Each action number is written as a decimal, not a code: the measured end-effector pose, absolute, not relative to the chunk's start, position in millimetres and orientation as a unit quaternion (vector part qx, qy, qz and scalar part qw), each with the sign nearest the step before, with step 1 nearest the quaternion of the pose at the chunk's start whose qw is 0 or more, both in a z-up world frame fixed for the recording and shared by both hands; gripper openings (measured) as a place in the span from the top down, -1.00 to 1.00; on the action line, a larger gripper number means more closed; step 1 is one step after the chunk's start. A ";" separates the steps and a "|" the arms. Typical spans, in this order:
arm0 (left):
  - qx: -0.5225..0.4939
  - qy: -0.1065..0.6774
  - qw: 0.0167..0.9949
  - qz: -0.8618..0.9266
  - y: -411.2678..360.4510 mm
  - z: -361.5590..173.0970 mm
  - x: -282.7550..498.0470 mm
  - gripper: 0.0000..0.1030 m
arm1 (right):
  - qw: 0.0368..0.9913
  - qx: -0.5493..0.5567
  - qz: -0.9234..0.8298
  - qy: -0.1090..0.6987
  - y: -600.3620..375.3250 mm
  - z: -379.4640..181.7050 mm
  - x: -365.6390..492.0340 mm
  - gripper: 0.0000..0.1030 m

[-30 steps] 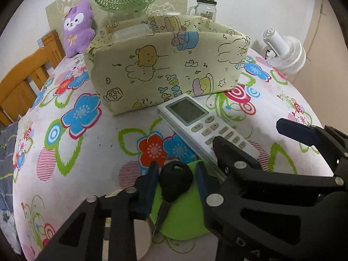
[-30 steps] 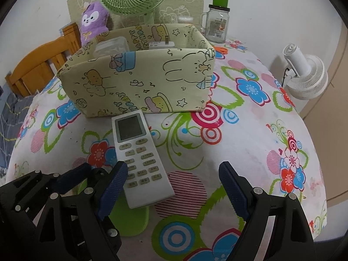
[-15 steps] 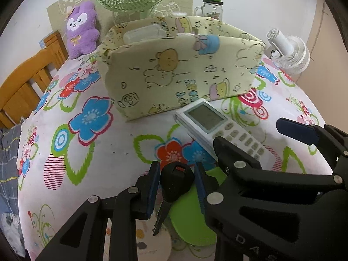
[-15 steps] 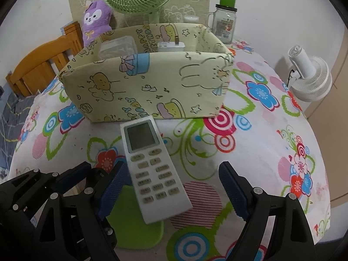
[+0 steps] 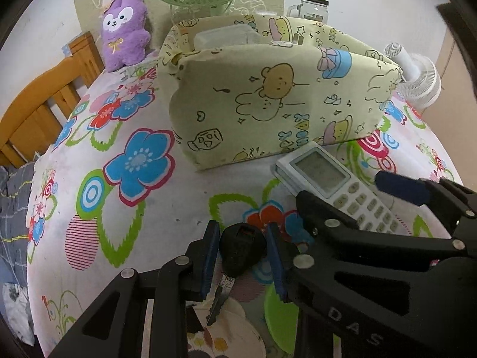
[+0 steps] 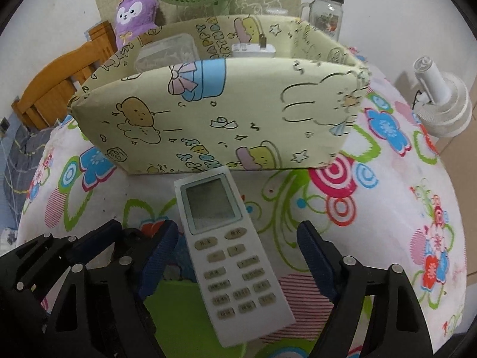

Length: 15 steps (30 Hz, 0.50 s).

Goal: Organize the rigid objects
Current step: 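Close the left tool on the car key while the right tool grips the remote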

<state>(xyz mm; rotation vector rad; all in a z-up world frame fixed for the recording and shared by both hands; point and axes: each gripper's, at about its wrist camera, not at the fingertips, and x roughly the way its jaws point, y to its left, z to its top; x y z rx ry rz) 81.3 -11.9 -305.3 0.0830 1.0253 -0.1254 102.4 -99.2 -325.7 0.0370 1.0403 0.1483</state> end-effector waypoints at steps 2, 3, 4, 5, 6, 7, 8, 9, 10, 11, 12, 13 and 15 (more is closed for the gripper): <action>0.042 0.487 0.871 -0.058 -12.4 -305.5 81.3 0.37 | 0.861 0.025 0.072 0.503 -98.5 -328.7 105.2 -0.51; 0.042 0.486 0.871 -0.058 -12.1 -305.6 81.7 0.37 | 0.860 0.027 0.072 0.505 -97.4 -329.8 106.0 -0.49; 0.042 0.486 0.871 -0.059 -11.6 -305.7 82.1 0.37 | 0.861 0.024 0.071 0.504 -96.2 -329.6 106.1 -0.46; 0.041 0.486 0.871 -0.058 -11.9 -305.7 81.8 0.37 | 0.861 0.024 0.073 0.503 -95.5 -329.7 106.0 -0.42; 0.041 0.487 0.871 -0.058 -11.4 -305.8 82.3 0.37 | 0.861 0.022 0.075 0.503 -94.4 -329.5 106.1 -0.40; 0.040 0.487 0.871 -0.058 -11.1 -305.8 83.0 0.37 | 0.861 0.021 0.077 0.502 -93.0 -329.2 106.3 -0.32; 0.039 0.487 0.871 -0.057 -11.0 -305.8 83.1 0.37 | 0.861 0.019 0.082 0.501 -91.9 -328.7 106.1 -0.19; 0.041 0.486 0.871 -0.057 -11.1 -305.7 83.0 0.37 | 0.861 0.017 0.084 0.502 -90.4 -328.1 106.5 -0.17; 0.041 0.486 0.871 -0.057 -11.6 -305.6 82.9 0.37 | 0.860 0.016 0.085 0.502 -89.9 -327.9 106.7 -0.16; 0.042 0.486 0.871 -0.057 -11.6 -305.6 83.0 0.37 | 0.860 0.016 0.087 0.502 -89.3 -327.7 106.8 -0.13; 0.042 0.486 0.871 -0.057 -11.7 -305.6 83.1 0.37 | 0.861 0.016 0.089 0.501 -89.0 -327.4 106.6 -0.11; 0.041 0.487 0.871 -0.058 -11.5 -305.5 83.2 0.38 | 0.861 0.016 0.091 0.501 -88.8 -327.4 106.6 -0.08; 0.039 0.488 0.870 -0.059 -11.7 -304.9 82.8 0.38 | 0.861 0.016 0.092 0.499 -89.5 -326.5 104.7 -0.02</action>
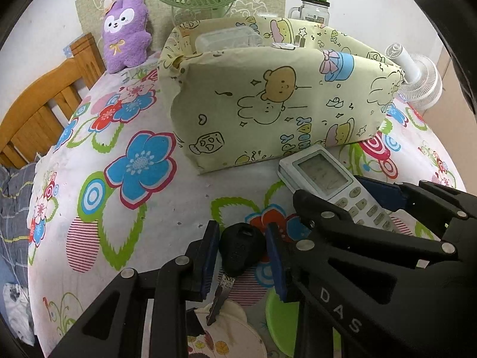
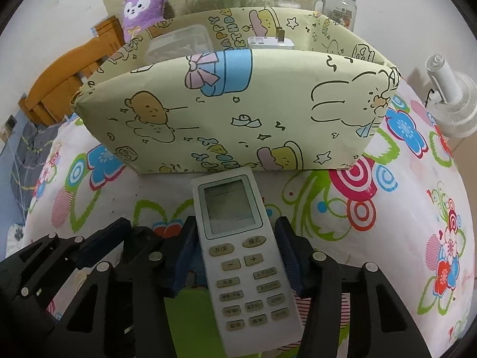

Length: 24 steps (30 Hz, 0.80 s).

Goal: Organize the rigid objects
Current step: 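Close the left tool on the car key while the right tool grips the remote, then lift the car key and remote and carry both over the fabric box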

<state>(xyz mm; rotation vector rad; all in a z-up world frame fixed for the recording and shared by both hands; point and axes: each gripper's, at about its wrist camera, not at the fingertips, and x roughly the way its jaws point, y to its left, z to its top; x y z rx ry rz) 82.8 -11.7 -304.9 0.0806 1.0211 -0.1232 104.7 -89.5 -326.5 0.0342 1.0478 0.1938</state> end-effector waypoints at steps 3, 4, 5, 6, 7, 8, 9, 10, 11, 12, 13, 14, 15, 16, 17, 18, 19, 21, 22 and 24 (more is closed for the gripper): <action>0.034 0.492 0.868 -0.061 -12.0 -303.4 82.3 0.38 | 0.863 0.017 0.091 0.497 -91.0 -324.2 102.7 0.03; 0.032 0.492 0.868 -0.061 -12.4 -302.3 81.0 0.38 | 0.864 0.017 0.090 0.494 -92.2 -322.5 101.1 0.04; 0.032 0.490 0.869 -0.062 -13.2 -300.8 79.8 0.38 | 0.866 0.016 0.090 0.492 -92.6 -321.1 100.2 0.05; 0.032 0.488 0.870 -0.063 -14.1 -299.4 78.3 0.38 | 0.868 0.014 0.091 0.488 -93.9 -318.9 98.1 0.05; 0.032 0.487 0.870 -0.063 -15.0 -297.8 76.8 0.38 | 0.869 0.013 0.092 0.487 -94.5 -317.2 97.1 0.05; 0.031 0.487 0.871 -0.064 -15.8 -296.1 75.5 0.38 | 0.869 0.012 0.092 0.485 -95.1 -315.5 96.2 0.05; 0.029 0.486 0.871 -0.064 -16.4 -294.4 74.4 0.38 | 0.870 0.013 0.093 0.484 -95.9 -313.2 95.1 0.05; 0.029 0.484 0.872 -0.064 -17.0 -292.4 73.2 0.38 | 0.871 0.014 0.092 0.482 -96.8 -311.4 94.0 0.05; 0.030 0.482 0.873 -0.065 -17.9 -290.4 72.0 0.38 | 0.872 0.015 0.091 0.480 -97.8 -309.1 92.4 0.06; 0.030 0.481 0.874 -0.065 -18.7 -288.6 71.3 0.38 | 0.874 0.018 0.090 0.478 -99.5 -306.7 90.7 0.06; 0.030 0.478 0.875 -0.065 -19.7 -286.0 70.2 0.38 | 0.875 0.019 0.089 0.475 -100.6 -304.4 89.9 0.06; 0.031 0.477 0.876 -0.065 -20.3 -283.8 69.5 0.38 | 0.877 0.021 0.088 0.472 -104.4 -302.0 86.8 0.06; 0.032 0.475 0.877 -0.065 -21.4 -280.8 68.3 0.38 | 0.880 0.021 0.087 0.467 -106.2 -298.5 84.6 0.06; 0.032 0.473 0.878 -0.066 -21.8 -278.7 68.0 0.38 | 0.882 0.021 0.087 0.463 -107.0 -296.0 82.6 0.06; 0.033 0.469 0.880 -0.067 -22.9 -275.4 66.3 0.38 | 0.885 0.021 0.087 0.458 -108.5 -292.3 80.2 0.07; 0.034 0.466 0.881 -0.068 -23.7 -273.3 65.5 0.38 | 0.886 0.021 0.086 0.455 -109.7 -289.3 77.8 0.07; 0.035 0.464 0.883 -0.070 -25.2 -270.4 64.1 0.38 | 0.887 0.021 0.085 0.453 -111.1 -286.3 77.2 0.08; 0.037 0.459 0.885 -0.072 -27.9 -264.7 61.5 0.38 | 0.889 0.024 0.082 0.449 -113.9 -280.8 74.2 0.08; 0.037 0.456 0.886 -0.073 -28.7 -261.9 60.8 0.38 | 0.890 0.025 0.081 0.448 -114.4 -278.4 74.3 0.08; 0.035 0.451 0.889 -0.073 -30.6 -255.3 59.0 0.38 | 0.892 0.027 0.079 0.444 -117.0 -271.5 72.2 0.09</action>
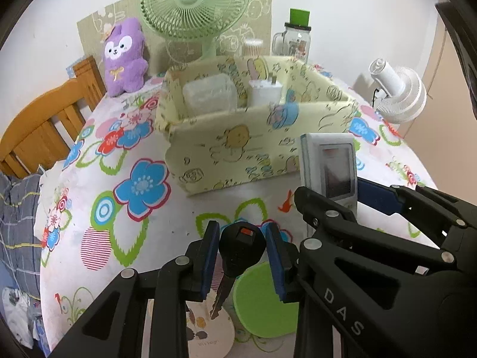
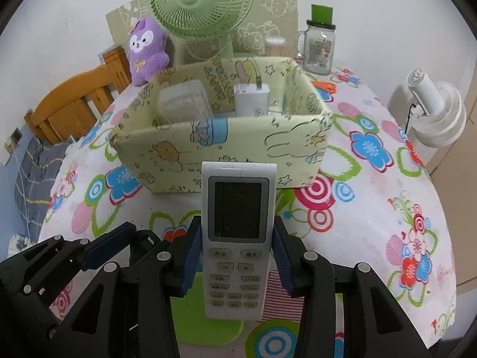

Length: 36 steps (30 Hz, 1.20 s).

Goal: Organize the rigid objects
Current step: 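Lift the car key and remote and carry both over the fabric box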

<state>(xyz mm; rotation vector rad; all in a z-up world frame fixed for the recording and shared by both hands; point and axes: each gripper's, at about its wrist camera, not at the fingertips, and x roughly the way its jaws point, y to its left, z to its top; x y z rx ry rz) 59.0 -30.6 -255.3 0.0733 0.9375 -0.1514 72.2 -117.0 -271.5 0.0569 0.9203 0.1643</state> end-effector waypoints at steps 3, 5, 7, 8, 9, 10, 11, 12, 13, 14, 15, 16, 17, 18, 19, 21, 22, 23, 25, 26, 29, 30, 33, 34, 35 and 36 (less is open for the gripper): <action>0.034 0.444 0.892 -0.072 -31.5 -247.3 57.3 0.38 | 0.896 0.029 0.078 0.436 -119.6 -261.5 69.1 0.09; 0.034 0.440 0.895 -0.072 -32.9 -240.9 55.6 0.38 | 0.898 0.029 0.077 0.432 -120.8 -256.1 67.2 0.09; 0.036 0.435 0.897 -0.073 -34.2 -235.3 54.2 0.38 | 0.901 0.031 0.076 0.426 -122.4 -249.6 65.3 0.09; 0.036 0.433 0.898 -0.073 -34.8 -232.0 53.8 0.38 | 0.902 0.032 0.075 0.424 -123.2 -246.9 64.6 0.09; 0.037 0.431 0.899 -0.074 -35.2 -229.9 53.1 0.38 | 0.903 0.033 0.074 0.422 -124.0 -243.3 63.7 0.09; 0.037 0.429 0.900 -0.074 -35.8 -226.8 52.5 0.38 | 0.904 0.033 0.073 0.421 -124.5 -240.8 63.0 0.09; 0.037 0.427 0.901 -0.074 -36.2 -224.2 51.9 0.38 | 0.905 0.034 0.072 0.419 -125.1 -237.4 62.1 0.09; 0.037 0.425 0.901 -0.075 -36.8 -221.4 51.5 0.38 | 0.905 0.034 0.071 0.417 -125.6 -234.4 61.2 0.09; 0.037 0.424 0.902 -0.076 -37.5 -218.3 50.9 0.38 | 0.906 0.035 0.070 0.417 -125.9 -231.9 60.5 0.09; 0.038 0.423 0.902 -0.076 -38.5 -215.2 50.2 0.38 | 0.906 0.036 0.069 0.416 -126.9 -228.6 59.6 0.09; 0.038 0.422 0.903 -0.076 -38.5 -213.4 49.6 0.38 | 0.906 0.037 0.069 0.415 -127.3 -226.6 59.3 0.09; 0.038 0.421 0.903 -0.077 -39.0 -210.6 48.9 0.38 | 0.907 0.038 0.068 0.414 -128.2 -223.8 58.6 0.09; 0.037 0.420 0.903 -0.077 -39.2 -208.0 48.1 0.38 | 0.907 0.038 0.067 0.414 -128.6 -221.3 58.1 0.09; 0.036 0.419 0.904 -0.077 -39.3 -205.6 47.3 0.38 | 0.908 0.038 0.066 0.412 -128.7 -217.5 57.0 0.09; 0.036 0.418 0.905 -0.077 -39.4 -203.0 46.9 0.38 | 0.909 0.037 0.067 0.411 -128.8 -214.7 56.6 0.09; 0.036 0.414 0.906 -0.076 -39.4 -197.7 46.3 0.38 | 0.910 0.035 0.068 0.407 -129.2 -208.8 56.3 0.09; 0.036 0.412 0.907 -0.076 -39.5 -194.5 45.9 0.38 | 0.911 0.033 0.068 0.404 -129.2 -205.5 56.1 0.09; 0.036 0.410 0.908 -0.077 -39.5 -191.8 45.7 0.38 | 0.913 0.033 0.068 0.402 -129.2 -202.0 55.9 0.09; 0.036 0.405 0.910 -0.077 -40.1 -185.5 45.4 0.38 | 0.915 0.032 0.069 0.397 -130.2 -196.3 55.7 0.09; 0.037 0.402 0.912 -0.077 -40.3 -182.1 45.7 0.38 | 0.916 0.033 0.068 0.395 -130.7 -192.8 55.6 0.09; 0.035 0.397 0.914 -0.076 -40.2 -173.1 46.9 0.38 | 0.918 0.034 0.067 0.390 -131.4 -185.2 55.8 0.09; 0.034 0.396 0.915 -0.077 -39.6 -171.2 47.4 0.38 | 0.918 0.033 0.066 0.389 -131.7 -182.1 56.0 0.09; 0.032 0.393 0.916 -0.078 -39.4 -165.6 48.2 0.38 | 0.919 0.033 0.064 0.387 -132.3 -175.7 56.4 0.09; 0.031 0.392 0.916 -0.078 -39.3 -164.1 48.4 0.38 | 0.919 0.033 0.064 0.387 -132.4 -173.9 56.5 0.09; 0.032 0.392 0.916 -0.078 -39.3 -162.6 48.5 0.38 | 0.920 0.032 0.064 0.386 -131.7 -171.8 56.7 0.09; 0.031 0.391 0.916 -0.078 -39.3 -160.9 48.4 0.38 | 0.920 0.030 0.065 0.385 -131.5 -170.1 56.9 0.09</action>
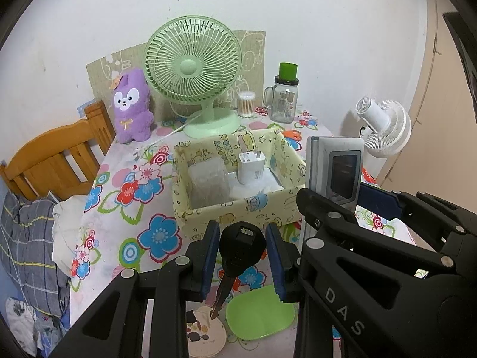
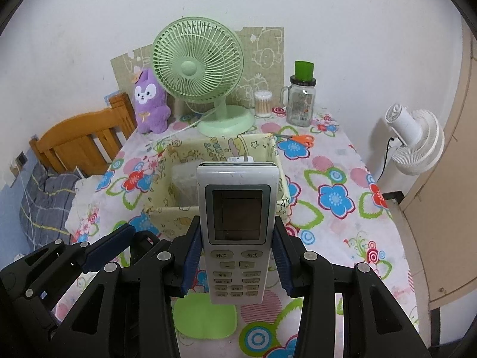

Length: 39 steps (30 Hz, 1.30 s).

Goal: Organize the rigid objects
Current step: 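Lift the car key and remote and carry both over the fabric box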

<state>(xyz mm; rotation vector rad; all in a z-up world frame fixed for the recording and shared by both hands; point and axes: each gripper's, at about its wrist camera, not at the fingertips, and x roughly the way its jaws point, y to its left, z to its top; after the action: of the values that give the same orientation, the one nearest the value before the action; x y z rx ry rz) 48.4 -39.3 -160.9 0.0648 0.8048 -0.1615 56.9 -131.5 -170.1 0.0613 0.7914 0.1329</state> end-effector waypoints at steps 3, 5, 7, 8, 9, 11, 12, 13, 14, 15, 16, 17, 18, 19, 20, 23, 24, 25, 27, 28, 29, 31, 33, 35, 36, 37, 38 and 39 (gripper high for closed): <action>0.032 0.387 0.918 -0.078 -39.3 -155.6 48.5 0.38 | 0.922 0.027 0.067 0.381 -131.3 -164.0 58.1 0.09; 0.031 0.387 0.918 -0.077 -39.0 -152.5 50.0 0.38 | 0.922 0.028 0.066 0.381 -131.7 -161.3 59.3 0.09; 0.029 0.386 0.919 -0.076 -38.2 -149.5 51.6 0.38 | 0.922 0.030 0.065 0.381 -131.7 -158.1 60.8 0.09; 0.029 0.385 0.919 -0.076 -38.2 -147.7 52.3 0.38 | 0.922 0.031 0.065 0.380 -131.7 -156.7 61.5 0.09; 0.029 0.384 0.920 -0.075 -38.0 -146.3 53.1 0.38 | 0.923 0.031 0.065 0.379 -131.9 -155.0 62.2 0.09; 0.028 0.382 0.921 -0.074 -38.2 -143.0 54.7 0.38 | 0.924 0.030 0.066 0.376 -132.0 -152.0 63.8 0.09; 0.028 0.381 0.921 -0.074 -38.3 -142.0 55.5 0.38 | 0.924 0.030 0.067 0.375 -131.9 -150.6 64.7 0.09; 0.028 0.380 0.921 -0.074 -38.1 -140.8 56.6 0.38 | 0.924 0.030 0.067 0.375 -131.9 -149.6 65.7 0.09; 0.028 0.380 0.922 -0.074 -38.2 -139.7 57.7 0.38 | 0.924 0.029 0.069 0.374 -131.8 -148.4 67.1 0.09; 0.028 0.380 0.921 -0.074 -37.9 -138.9 58.5 0.38 | 0.924 0.028 0.069 0.375 -131.3 -147.2 68.2 0.09; 0.027 0.381 0.921 -0.074 -37.7 -138.3 59.3 0.38 | 0.924 0.028 0.070 0.375 -131.4 -146.3 69.3 0.09; 0.026 0.381 0.921 -0.075 -37.4 -137.4 60.3 0.38 | 0.924 0.027 0.070 0.375 -131.2 -145.2 70.8 0.09; 0.025 0.381 0.921 -0.074 -37.3 -136.5 61.6 0.38 | 0.924 0.026 0.070 0.375 -131.6 -144.9 72.0 0.09; 0.024 0.381 0.921 -0.074 -37.2 -135.8 62.7 0.38 | 0.924 0.025 0.070 0.376 -131.3 -143.8 73.8 0.09; 0.023 0.381 0.921 -0.073 -37.7 -134.7 64.3 0.38 | 0.924 0.025 0.071 0.376 -131.7 -142.9 75.4 0.09; 0.020 0.380 0.922 -0.071 -38.0 -132.3 68.6 0.38 | 0.924 0.025 0.071 0.375 -133.1 -139.9 80.8 0.09; 0.019 0.380 0.922 -0.071 -37.9 -131.6 70.4 0.38 | 0.924 0.024 0.071 0.375 -133.4 -138.5 83.0 0.09; 0.017 0.379 0.923 -0.071 -37.9 -131.0 72.3 0.38 | 0.924 0.023 0.071 0.375 -133.6 -137.8 84.4 0.09; 0.015 0.379 0.923 -0.070 -37.8 -129.9 75.7 0.38 | 0.924 0.021 0.072 0.375 -133.8 -136.4 88.0 0.09; 0.014 0.379 0.923 -0.069 -37.7 -129.4 77.6 0.38 | 0.924 0.021 0.072 0.375 -134.1 -136.0 89.6 0.09; 0.014 0.379 0.923 -0.069 -37.7 -129.2 79.0 0.38 | 0.924 0.020 0.073 0.375 -134.3 -135.6 92.0 0.09; 0.012 0.380 0.923 -0.067 -38.4 -128.8 82.9 0.38 | 0.923 0.020 0.074 0.376 -134.8 -135.2 95.7 0.09; 0.012 0.380 0.922 -0.066 -39.0 -128.6 87.0 0.38 | 0.923 0.019 0.075 0.377 -135.2 -134.8 100.3 0.09; 0.013 0.380 0.923 -0.066 -39.5 -128.3 90.0 0.38 | 0.923 0.019 0.077 0.377 -135.5 -134.9 104.3 0.09; 0.013 0.380 0.923 -0.066 -39.7 -128.2 92.0 0.38 | 0.922 0.019 0.078 0.378 -135.7 -134.9 106.3 0.09; 0.012 0.380 0.922 -0.067 -39.8 -128.3 94.4 0.38 | 0.922 0.019 0.078 0.379 -135.9 -134.8 109.0 0.09; 0.010 0.381 0.922 -0.068 -39.9 -128.5 96.5 0.38 | 0.922 0.019 0.079 0.379 -136.0 -134.9 111.3 0.09; 0.007 0.381 0.922 -0.070 -40.1 -128.3 98.7 0.38 | 0.921 0.020 0.080 0.380 -136.3 -135.2 114.1 0.09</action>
<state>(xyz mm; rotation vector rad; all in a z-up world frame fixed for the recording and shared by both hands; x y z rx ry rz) 98.7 -40.1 -128.3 0.0152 0.7823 -0.1433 114.1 -136.3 -135.2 0.0411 0.7803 0.1640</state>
